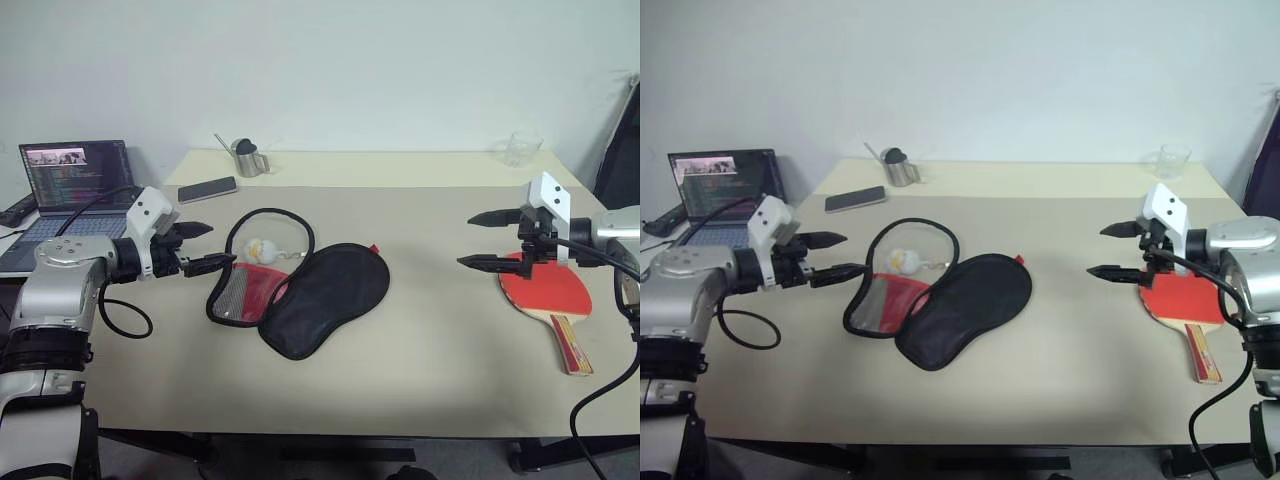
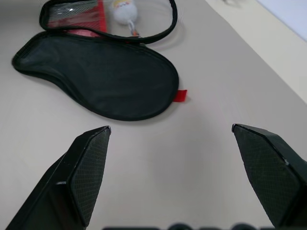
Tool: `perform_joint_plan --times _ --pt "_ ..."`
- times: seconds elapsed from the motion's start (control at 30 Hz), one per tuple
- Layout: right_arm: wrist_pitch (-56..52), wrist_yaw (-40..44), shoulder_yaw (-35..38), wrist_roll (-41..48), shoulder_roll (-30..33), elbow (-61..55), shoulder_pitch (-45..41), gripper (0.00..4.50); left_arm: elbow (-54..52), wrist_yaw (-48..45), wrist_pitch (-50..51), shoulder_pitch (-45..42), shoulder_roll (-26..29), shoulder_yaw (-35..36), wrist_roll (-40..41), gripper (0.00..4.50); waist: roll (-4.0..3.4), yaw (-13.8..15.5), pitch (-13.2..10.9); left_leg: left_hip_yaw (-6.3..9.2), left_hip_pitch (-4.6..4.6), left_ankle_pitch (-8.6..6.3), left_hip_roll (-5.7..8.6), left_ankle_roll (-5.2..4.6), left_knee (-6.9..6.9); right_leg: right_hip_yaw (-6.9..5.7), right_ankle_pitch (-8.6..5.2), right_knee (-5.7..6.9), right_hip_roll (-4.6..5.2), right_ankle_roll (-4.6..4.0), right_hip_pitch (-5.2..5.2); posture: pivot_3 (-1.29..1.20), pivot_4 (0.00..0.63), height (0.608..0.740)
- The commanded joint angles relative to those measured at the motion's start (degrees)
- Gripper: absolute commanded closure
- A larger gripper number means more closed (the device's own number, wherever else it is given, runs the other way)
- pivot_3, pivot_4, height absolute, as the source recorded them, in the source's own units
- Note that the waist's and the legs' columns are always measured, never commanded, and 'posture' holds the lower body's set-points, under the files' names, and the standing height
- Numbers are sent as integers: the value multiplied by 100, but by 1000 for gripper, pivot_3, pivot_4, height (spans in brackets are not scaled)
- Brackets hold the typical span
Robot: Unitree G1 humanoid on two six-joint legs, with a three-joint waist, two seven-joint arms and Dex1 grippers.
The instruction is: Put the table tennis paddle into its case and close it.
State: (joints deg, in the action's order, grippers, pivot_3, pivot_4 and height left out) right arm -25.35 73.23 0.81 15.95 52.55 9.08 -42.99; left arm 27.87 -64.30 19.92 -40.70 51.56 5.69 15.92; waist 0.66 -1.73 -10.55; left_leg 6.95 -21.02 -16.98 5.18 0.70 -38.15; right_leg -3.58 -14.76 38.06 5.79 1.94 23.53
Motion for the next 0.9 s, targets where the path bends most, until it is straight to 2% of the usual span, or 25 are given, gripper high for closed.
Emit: perform_joint_plan --times 0.03,0.27,0.4,0.5,0.7,0.9 --pt "43 -84 291 93 196 -216 114 33 304 328 278 -217 -152 105 -18 0 1 11 0 1 -1 0 0 0 -1 -1 0 -1 0 0 0 0 150 740" --pt "-245 -298 473 246 362 -615 539 33 1256 677 795 -394 -543 235 50 0 2 1 1 -1 -1 0 1 0 -5 0 0 5 0 0 0 0 150 740" --pt "-387 -322 627 320 522 -826 795 33 1860 1205 941 -625 -943 367 46 0 5 30 2 2 -2 0 3 0 -13 -3 1 6 1 1 -2 0 150 740" --pt "-570 -348 778 426 655 -1030 909 33 2151 1319 888 -701 -1231 161 -125 0 8 41 1 5 -7 0 3 0 -25 -5 2 9 1 4 -3 0 150 740" --pt "-661 -472 937 493 797 -1177 1052 33 2238 1285 1035 -921 -1734 -35 -228 0 9 89 2 11 -18 -1 7 -1 -54 -8 9 13 2 14 -7 0 150 740" --pt "-644 -599 1004 503 822 -1215 1097 33 1933 1283 1242 -870 -1872 30 -141 0 10 153 2 11 -17 -1 11 -2 -69 -3 18 13 2 27 -15 0 150 740"
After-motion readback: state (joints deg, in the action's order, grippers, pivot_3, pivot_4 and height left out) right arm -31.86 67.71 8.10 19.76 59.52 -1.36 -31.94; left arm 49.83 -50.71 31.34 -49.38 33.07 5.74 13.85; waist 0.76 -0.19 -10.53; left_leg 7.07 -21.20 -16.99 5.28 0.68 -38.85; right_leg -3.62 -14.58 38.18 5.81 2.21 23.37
